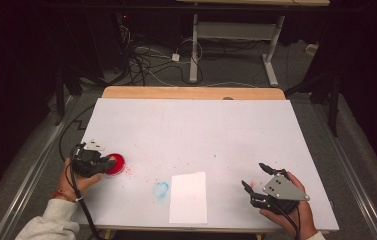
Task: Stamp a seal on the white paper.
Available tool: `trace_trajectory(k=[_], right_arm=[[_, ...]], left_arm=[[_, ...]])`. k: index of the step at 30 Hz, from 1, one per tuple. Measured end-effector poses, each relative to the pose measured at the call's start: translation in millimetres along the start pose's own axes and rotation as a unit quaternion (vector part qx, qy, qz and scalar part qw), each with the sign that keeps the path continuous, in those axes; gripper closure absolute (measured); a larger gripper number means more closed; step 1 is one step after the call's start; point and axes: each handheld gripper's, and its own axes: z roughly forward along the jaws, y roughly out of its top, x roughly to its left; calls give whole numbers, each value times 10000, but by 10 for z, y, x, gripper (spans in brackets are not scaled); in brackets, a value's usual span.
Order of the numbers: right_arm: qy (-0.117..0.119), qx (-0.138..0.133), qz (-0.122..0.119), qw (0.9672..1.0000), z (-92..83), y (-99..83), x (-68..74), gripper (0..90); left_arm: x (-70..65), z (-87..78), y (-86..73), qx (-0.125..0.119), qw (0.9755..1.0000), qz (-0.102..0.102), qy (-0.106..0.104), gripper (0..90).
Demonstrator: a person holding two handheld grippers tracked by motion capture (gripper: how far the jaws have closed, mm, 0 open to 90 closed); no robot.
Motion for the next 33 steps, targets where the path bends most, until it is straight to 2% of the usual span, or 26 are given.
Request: trace_trajectory(k=[7,11,18,25,33], right_arm=[[-4,14,20,10000,17,-4,-24,281],[6,6,30,10000,10,-8,-23,281],[-13,-67,11,10000,-64,-12,7,280],[0,-43,27,10000,-62,-18,19,280],[-38,-20,22,10000,-75,-29,17,280]], left_arm=[[-45,-184,35,-384,9992,76,-4,735],[-85,-259,59,-498,9987,145,-2,735],[-222,-420,136,-789,9963,340,-31,735],[-436,-532,244,-995,9922,733,-159,735],[-733,-567,382,-1164,9845,1190,-548,735]])
